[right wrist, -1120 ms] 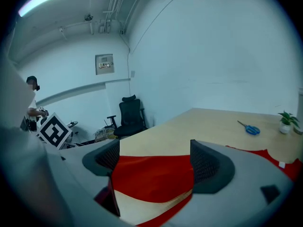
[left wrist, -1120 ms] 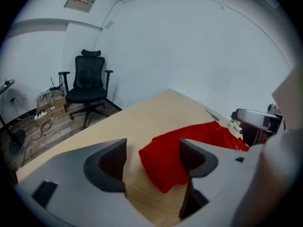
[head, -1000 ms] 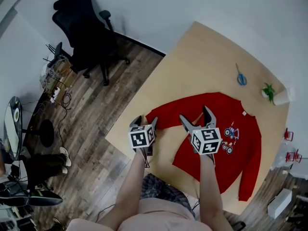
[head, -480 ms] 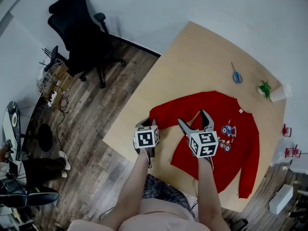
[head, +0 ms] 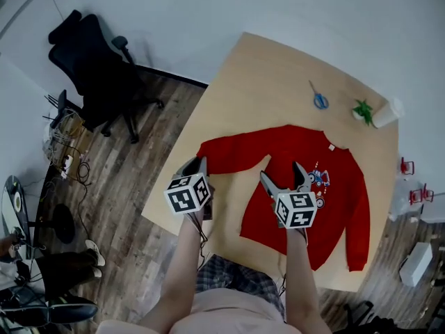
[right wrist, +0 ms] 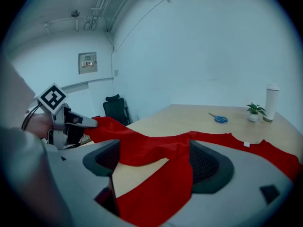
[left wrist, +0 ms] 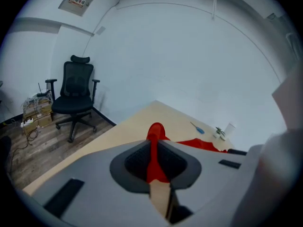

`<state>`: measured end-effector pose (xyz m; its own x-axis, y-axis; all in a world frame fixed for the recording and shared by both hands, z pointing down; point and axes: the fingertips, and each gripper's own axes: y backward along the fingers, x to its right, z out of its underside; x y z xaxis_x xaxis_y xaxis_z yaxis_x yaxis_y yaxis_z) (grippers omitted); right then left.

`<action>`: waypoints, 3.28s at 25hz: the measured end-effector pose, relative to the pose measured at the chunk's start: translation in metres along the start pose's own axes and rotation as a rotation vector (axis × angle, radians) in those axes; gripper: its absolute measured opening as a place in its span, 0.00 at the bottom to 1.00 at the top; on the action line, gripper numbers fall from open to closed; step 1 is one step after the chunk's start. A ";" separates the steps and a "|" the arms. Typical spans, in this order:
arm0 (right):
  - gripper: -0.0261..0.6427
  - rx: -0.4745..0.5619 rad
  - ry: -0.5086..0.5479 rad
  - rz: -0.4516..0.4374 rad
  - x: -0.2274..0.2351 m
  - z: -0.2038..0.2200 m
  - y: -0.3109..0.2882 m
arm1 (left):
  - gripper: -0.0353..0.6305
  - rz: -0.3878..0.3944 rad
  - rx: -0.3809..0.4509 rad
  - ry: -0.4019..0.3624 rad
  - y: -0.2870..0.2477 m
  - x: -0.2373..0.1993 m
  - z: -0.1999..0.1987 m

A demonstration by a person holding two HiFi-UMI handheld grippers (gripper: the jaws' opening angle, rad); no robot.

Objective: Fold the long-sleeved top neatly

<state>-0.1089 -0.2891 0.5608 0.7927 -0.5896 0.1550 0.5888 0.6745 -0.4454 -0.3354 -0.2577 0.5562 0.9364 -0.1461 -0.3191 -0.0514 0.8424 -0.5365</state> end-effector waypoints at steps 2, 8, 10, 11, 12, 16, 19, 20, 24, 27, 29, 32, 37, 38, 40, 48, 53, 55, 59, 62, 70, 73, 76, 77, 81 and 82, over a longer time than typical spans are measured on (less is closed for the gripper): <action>0.70 0.006 -0.017 0.032 0.011 0.002 0.011 | 0.11 0.038 0.030 -0.019 0.000 0.017 -0.020; 0.70 0.023 -0.069 0.127 0.048 0.009 0.054 | 0.11 0.164 0.087 -0.054 0.000 0.083 -0.051; 0.70 0.027 -0.083 0.158 0.062 0.013 0.071 | 0.11 0.204 0.093 -0.063 -0.003 0.110 -0.053; 0.70 0.028 -0.091 0.173 0.069 0.016 0.080 | 0.11 0.223 0.095 -0.071 -0.004 0.124 -0.053; 0.70 0.029 -0.098 0.188 0.076 0.018 0.088 | 0.11 0.242 0.096 -0.081 -0.006 0.138 -0.053; 0.70 0.027 -0.128 0.243 0.110 0.031 0.122 | 0.11 0.319 0.090 -0.117 -0.018 0.204 -0.046; 0.70 0.027 -0.154 0.283 0.136 0.041 0.148 | 0.11 0.387 0.070 -0.158 -0.026 0.259 -0.028; 0.70 0.026 -0.162 0.295 0.145 0.045 0.156 | 0.11 0.413 0.063 -0.171 -0.028 0.279 -0.021; 0.70 0.024 -0.195 0.345 0.179 0.063 0.190 | 0.11 0.521 0.018 -0.224 -0.035 0.355 0.017; 0.70 0.023 -0.219 0.382 0.201 0.075 0.216 | 0.11 0.590 -0.021 -0.263 -0.037 0.406 0.048; 0.69 0.022 -0.235 0.406 0.214 0.084 0.231 | 0.11 0.625 -0.050 -0.288 -0.040 0.433 0.069; 0.69 0.023 -0.267 0.436 0.232 0.098 0.251 | 0.11 0.657 -0.106 -0.333 -0.046 0.463 0.102; 0.69 0.025 -0.307 0.467 0.247 0.116 0.275 | 0.11 0.684 -0.200 -0.408 -0.061 0.488 0.159; 0.69 0.025 -0.312 0.472 0.249 0.119 0.279 | 0.11 0.687 -0.212 -0.416 -0.065 0.491 0.168; 0.69 0.025 -0.322 0.483 0.253 0.125 0.286 | 0.11 0.691 -0.233 -0.433 -0.073 0.497 0.182; 0.69 0.028 -0.354 0.530 0.262 0.141 0.312 | 0.19 0.747 -0.315 -0.396 -0.094 0.514 0.212; 0.70 0.054 -0.383 0.566 0.267 0.143 0.327 | 0.46 0.851 -0.351 -0.343 -0.077 0.529 0.219; 0.70 0.068 -0.396 0.583 0.268 0.144 0.332 | 0.50 0.868 -0.341 -0.344 -0.070 0.532 0.216; 0.70 0.090 -0.410 0.618 0.269 0.143 0.342 | 0.50 0.879 -0.308 -0.355 -0.057 0.531 0.203; 0.70 0.107 -0.428 0.662 0.271 0.146 0.360 | 0.52 0.900 -0.294 -0.370 -0.043 0.534 0.200; 0.69 0.116 -0.517 0.803 0.268 0.186 0.423 | 0.53 0.995 -0.313 -0.432 0.003 0.556 0.226; 0.69 0.112 -0.557 0.851 0.263 0.205 0.444 | 0.54 1.030 -0.335 -0.446 0.020 0.561 0.241; 0.68 0.104 -0.600 0.894 0.256 0.226 0.461 | 0.54 1.054 -0.357 -0.466 0.035 0.563 0.257; 0.68 0.101 -0.616 0.906 0.253 0.233 0.466 | 0.54 1.059 -0.364 -0.472 0.040 0.564 0.262; 0.65 0.073 -0.670 0.940 0.243 0.260 0.476 | 0.54 1.074 -0.393 -0.488 0.054 0.562 0.279; 0.64 0.062 -0.684 0.946 0.242 0.267 0.476 | 0.54 1.076 -0.398 -0.491 0.056 0.562 0.282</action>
<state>0.4052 0.0082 0.6217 0.8279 0.5091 0.2355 -0.2903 0.7482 -0.5966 0.2858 -0.1459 0.5674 0.3801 0.8004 -0.4635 -0.8927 0.1863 -0.4104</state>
